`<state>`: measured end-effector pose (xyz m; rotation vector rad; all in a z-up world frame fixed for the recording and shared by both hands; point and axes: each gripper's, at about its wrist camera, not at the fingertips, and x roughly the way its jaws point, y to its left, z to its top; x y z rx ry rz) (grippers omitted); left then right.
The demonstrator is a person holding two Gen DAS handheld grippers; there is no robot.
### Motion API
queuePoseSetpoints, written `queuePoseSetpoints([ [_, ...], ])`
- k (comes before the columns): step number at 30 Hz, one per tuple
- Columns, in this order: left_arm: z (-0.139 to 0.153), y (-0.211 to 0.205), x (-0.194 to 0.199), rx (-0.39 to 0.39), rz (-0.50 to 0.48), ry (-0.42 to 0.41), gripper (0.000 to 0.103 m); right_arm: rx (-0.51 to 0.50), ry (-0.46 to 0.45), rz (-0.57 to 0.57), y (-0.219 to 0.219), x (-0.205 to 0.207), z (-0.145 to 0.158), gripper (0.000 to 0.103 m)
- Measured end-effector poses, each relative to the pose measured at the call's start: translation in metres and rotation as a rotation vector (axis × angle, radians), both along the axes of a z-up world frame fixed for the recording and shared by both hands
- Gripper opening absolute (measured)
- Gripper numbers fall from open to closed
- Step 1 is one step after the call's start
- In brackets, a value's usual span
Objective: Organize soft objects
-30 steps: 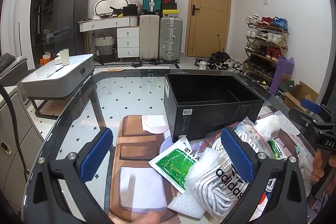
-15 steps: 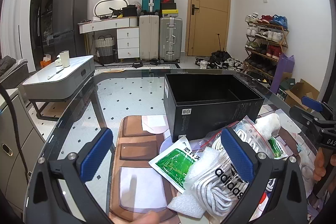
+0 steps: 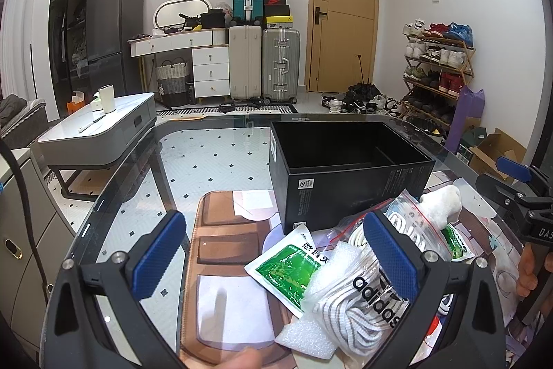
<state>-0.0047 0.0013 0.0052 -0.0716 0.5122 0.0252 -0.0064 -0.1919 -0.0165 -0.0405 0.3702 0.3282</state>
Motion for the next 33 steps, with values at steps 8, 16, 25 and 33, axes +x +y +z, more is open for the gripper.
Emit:
queuePoseSetpoints([
  [8, 0.000, 0.001, 0.000, 0.001, 0.005, -0.004, 0.103, 0.002, -0.001, 0.001, 0.000, 0.000, 0.000, 0.102],
  [16, -0.001, 0.002, 0.001, 0.006, 0.008, -0.002, 0.103, 0.011, 0.007, 0.001, 0.000, 0.000, -0.002, 0.102],
  [25, -0.002, 0.001, -0.002, 0.009, -0.002, 0.019, 0.103, 0.114, 0.058, 0.038, -0.011, 0.009, -0.004, 0.102],
  [33, -0.005, -0.005, -0.009, 0.009, -0.031, 0.090, 0.103, 0.049, 0.092, 0.094, -0.001, 0.005, 0.008, 0.102],
])
